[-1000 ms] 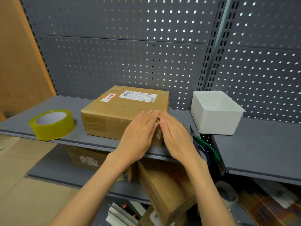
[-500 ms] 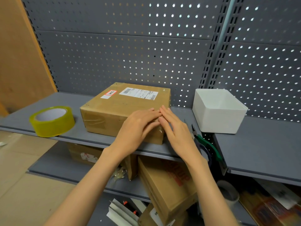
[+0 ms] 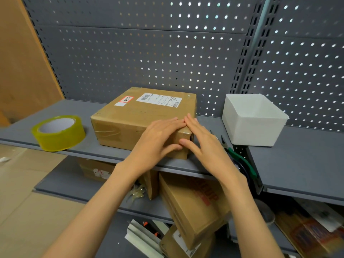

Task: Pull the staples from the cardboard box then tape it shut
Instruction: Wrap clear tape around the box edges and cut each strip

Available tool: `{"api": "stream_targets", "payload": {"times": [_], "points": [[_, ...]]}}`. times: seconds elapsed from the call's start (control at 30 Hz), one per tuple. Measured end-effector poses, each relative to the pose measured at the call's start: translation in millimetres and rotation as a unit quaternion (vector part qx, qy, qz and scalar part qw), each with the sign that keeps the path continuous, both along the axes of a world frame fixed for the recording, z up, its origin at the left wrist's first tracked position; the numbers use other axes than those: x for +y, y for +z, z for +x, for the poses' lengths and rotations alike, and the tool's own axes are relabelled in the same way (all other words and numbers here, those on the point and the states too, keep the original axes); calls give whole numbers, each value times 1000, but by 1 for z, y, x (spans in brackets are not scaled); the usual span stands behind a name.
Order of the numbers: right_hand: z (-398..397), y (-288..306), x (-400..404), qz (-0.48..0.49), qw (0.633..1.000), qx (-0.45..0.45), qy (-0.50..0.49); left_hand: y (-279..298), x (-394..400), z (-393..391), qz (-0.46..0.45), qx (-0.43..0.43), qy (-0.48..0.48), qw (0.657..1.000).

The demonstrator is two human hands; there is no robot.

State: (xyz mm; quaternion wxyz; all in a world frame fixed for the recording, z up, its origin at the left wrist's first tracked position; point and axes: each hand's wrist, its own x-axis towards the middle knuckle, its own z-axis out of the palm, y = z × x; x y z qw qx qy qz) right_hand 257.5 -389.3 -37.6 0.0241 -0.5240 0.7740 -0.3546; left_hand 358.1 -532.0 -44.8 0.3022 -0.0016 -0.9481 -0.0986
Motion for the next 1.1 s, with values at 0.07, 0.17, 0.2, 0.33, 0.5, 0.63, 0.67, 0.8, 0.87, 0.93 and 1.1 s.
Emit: {"api": "stream_targets", "payload": {"times": [0.07, 0.17, 0.2, 0.33, 0.5, 0.63, 0.67, 0.8, 0.87, 0.93, 1.1], "points": [[1, 2, 1, 4, 1000, -23, 4, 5, 0, 2, 30, -5, -11, 999], [5, 3, 2, 13, 999, -43, -2, 17, 3, 4, 77, 0, -24, 997], [8, 3, 3, 6, 998, -57, -3, 19, 5, 4, 81, 6, -23, 996], [18, 5, 2, -24, 995, -94, -3, 15, 10, 0, 73, -34, 8, 997], [29, 1, -5, 11, 993, 60, -98, 2, 18, -2, -49, 4, 85, 995], [38, 2, -8, 26, 985, 66, -157, -2, 21, -4, -72, 30, 122, 989], [39, 3, -8, 22, 984, 64, -164, -3, 22, -4, -75, 34, 127, 988], [38, 6, -5, -7, 982, 65, -175, -2, 22, -2, -70, 36, 143, 987], [37, 8, -3, -20, 982, 64, -177, 0, 19, 2, -47, 24, 136, 989], [36, 9, -1, -39, 981, 59, -182, 1, 13, 9, -39, 24, 122, 991], [32, 4, 1, -95, 976, 24, -196, -2, -8, 27, -47, 50, 153, 986]]}}
